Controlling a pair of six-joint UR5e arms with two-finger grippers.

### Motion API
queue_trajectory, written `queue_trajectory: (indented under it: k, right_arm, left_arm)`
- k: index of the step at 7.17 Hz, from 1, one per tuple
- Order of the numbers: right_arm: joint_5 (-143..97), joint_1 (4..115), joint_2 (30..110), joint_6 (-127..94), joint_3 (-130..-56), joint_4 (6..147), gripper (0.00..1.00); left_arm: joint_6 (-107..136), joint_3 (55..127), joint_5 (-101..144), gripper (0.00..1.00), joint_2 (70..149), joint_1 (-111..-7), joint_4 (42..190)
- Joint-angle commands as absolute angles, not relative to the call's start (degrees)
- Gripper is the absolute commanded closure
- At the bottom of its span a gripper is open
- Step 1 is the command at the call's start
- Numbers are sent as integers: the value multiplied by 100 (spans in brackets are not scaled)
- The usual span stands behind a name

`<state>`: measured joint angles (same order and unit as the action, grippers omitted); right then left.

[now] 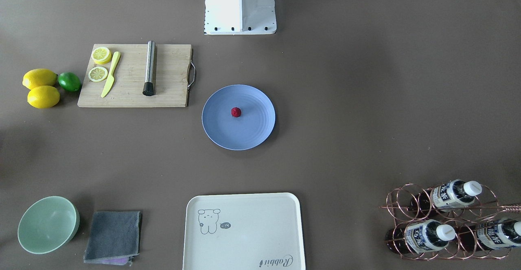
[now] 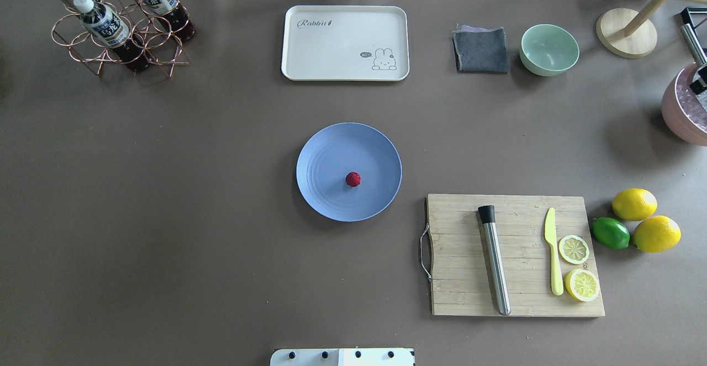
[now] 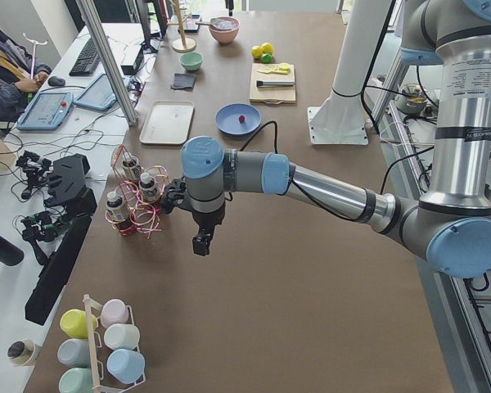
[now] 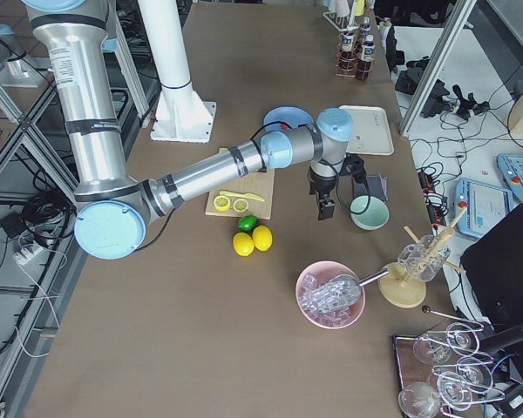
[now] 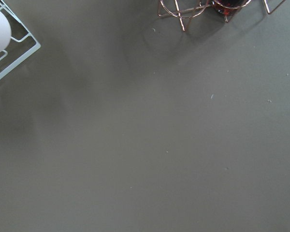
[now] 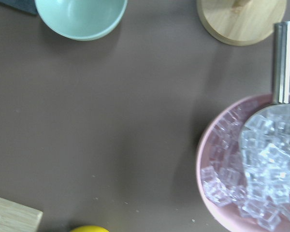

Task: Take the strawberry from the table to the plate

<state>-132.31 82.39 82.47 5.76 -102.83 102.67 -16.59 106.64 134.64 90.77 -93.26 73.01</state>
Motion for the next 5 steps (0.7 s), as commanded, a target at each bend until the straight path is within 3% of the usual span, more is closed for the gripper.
queue_trajectory:
  k: [1, 5]
  right_arm:
    - [-13254, 9260, 8655, 2236, -9942, 10722, 0]
    - [-13175, 9369, 8841, 2347, -9932, 10679, 0]
  left_arm:
    - [-1960, 10486, 13447, 3, 9036, -9413, 7181]
    - [-1952, 10468, 13456, 3, 8552, -9404, 7339]
